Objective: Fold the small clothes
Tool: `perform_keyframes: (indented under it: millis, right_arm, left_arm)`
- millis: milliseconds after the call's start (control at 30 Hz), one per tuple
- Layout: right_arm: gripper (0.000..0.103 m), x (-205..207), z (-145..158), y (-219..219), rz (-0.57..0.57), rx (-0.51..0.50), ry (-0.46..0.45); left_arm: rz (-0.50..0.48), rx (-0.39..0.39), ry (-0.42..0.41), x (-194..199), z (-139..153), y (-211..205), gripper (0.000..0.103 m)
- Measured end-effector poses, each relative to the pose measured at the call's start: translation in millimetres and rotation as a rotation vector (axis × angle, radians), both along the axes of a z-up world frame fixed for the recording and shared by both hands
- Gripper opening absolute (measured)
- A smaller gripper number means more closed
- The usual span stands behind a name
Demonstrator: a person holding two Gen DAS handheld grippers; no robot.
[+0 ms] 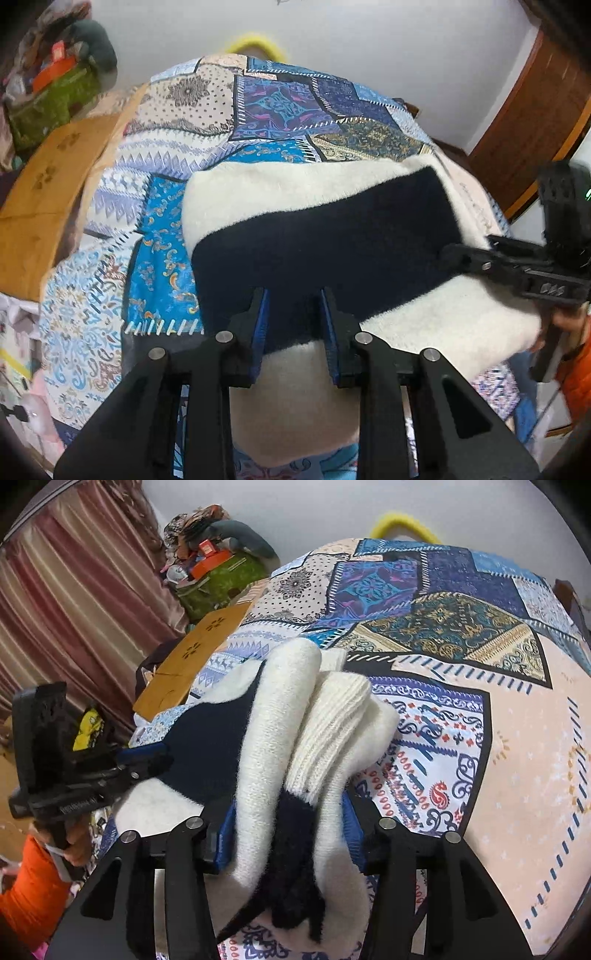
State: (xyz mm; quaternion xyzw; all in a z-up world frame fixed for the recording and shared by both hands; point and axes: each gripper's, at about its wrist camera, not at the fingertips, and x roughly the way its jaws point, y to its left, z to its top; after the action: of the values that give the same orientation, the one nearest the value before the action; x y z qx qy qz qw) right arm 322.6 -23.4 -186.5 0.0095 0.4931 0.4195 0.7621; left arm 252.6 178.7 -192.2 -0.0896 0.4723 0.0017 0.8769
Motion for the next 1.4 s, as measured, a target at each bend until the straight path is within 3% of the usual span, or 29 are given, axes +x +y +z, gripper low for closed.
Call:
perform_keyframes:
  millis: [167,300,500,633,833,933,1033,1167,1267,1367,1400]
  right_arm:
    - [0.054,-14,22,-5,-0.01,-0.035,-0.069]
    - [0.054,-37,58,-15,-0.025,-0.037,-0.22]
    - [0.054,-77,118,-35,-0.033,0.06,-0.372]
    - [0.054,-115,160,-49,-0.04,0.155,-0.464]
    - [0.054,-174,205,-60,-0.045,0.251,-0.618]
    - [0.054,-201,219,-66,-0.056,0.287,-0.681]
    - [0.059,-225,227,-69,-0.075,0.305,-0.742]
    - [0.082,-247,229,-72,-0.129,0.321,-0.8]
    - [0.09,-249,226,-69,-0.163,0.317,-0.803]
    - [0.103,-253,225,-71,-0.207,0.306,-0.819]
    - [0.103,-255,225,-71,-0.213,0.302,-0.822]
  left_arm:
    - [0.007,0.05,-0.031,-10,19,-7,0.027]
    - [0.03,0.039,-0.092,-31,51,-9,0.027]
    - [0.057,0.081,-0.268,-81,118,-24,0.039]
    - [0.077,0.122,-0.396,-126,163,-41,0.039]
    - [0.093,0.147,-0.557,-187,208,-65,0.04]
    - [0.101,0.183,-0.626,-213,221,-77,0.045]
    - [0.114,0.208,-0.706,-243,232,-89,0.06]
    - [0.138,0.23,-0.761,-266,237,-97,0.074]
    - [0.149,0.215,-0.776,-277,237,-97,0.09]
    - [0.174,0.208,-0.78,-280,235,-95,0.095]
    - [0.18,0.207,-0.779,-281,234,-95,0.096]
